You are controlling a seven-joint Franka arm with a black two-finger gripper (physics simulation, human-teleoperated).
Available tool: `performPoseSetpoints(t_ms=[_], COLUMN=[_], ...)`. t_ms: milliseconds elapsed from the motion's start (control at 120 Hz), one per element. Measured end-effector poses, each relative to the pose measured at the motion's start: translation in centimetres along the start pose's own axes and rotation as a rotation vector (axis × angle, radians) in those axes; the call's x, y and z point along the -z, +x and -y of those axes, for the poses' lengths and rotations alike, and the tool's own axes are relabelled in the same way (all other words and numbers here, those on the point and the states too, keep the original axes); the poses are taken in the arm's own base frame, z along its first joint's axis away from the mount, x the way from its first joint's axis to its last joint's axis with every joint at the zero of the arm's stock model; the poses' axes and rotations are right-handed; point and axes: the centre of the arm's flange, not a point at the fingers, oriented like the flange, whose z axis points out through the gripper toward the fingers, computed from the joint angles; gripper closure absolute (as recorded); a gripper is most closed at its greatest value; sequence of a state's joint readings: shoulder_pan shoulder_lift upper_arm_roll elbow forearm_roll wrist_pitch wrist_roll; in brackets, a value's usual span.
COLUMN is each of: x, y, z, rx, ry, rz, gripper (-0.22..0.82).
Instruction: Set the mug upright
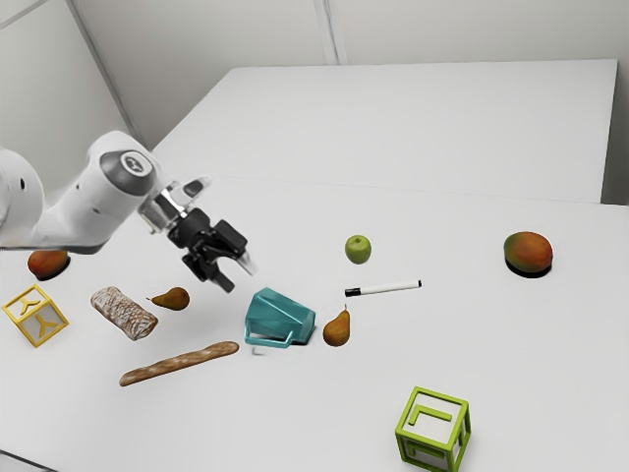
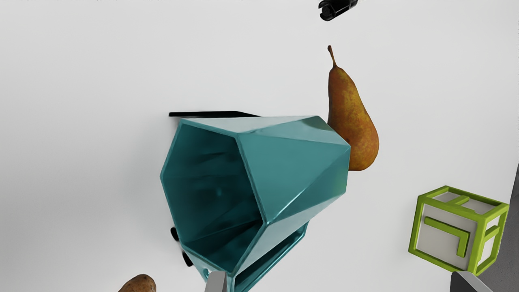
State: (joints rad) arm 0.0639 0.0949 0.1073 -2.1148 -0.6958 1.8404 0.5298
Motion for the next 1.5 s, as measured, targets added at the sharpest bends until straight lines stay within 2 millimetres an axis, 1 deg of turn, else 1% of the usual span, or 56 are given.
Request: performPoseSetpoints(t_ms=[167, 267, 433, 617, 642, 750, 800, 875, 975, 1100, 1233, 1292, 1367, 1442, 1500], x=[-1.9, -3.0, -5.2, -6.1, -6.3, -6.4, -6.3, -6.0, -5.6, -5.2, -4.7, -3.6, -1.3, 0.9, 1.7], y=[0.8, 1.1, 0.7, 0.4, 0.4, 0.4, 0.4, 0.5, 0.5, 0.4, 0.4, 0.2, 0.3, 1.2, 1.6], z=[1.6, 1.6, 2.6, 2.8, 2.8, 2.8, 2.7, 2.7, 2.6, 2.3, 1.8, 1.1, -0.8, -2.7, -3.3], rx=[-0.020, -0.041, -0.051, -0.068, -0.070, -0.082, -0.087, -0.098, -0.114, -0.132, -0.150, -0.169, -0.218, -0.292, -0.327], ry=[-0.033, -0.050, -0.106, -0.163, -0.171, -0.196, -0.207, -0.218, -0.228, -0.239, -0.254, -0.254, -0.224, -0.123, -0.035], rz=[-0.011, -0.011, -0.010, -0.027, -0.028, -0.038, -0.043, -0.052, -0.061, -0.067, -0.075, -0.091, -0.106, -0.076, -0.039], gripper=[0.00, 0.00, 0.00, 0.01, 0.04, 0.34, 0.45, 0.57, 0.67, 0.73, 0.76, 0.76, 0.77, 0.78, 0.78])
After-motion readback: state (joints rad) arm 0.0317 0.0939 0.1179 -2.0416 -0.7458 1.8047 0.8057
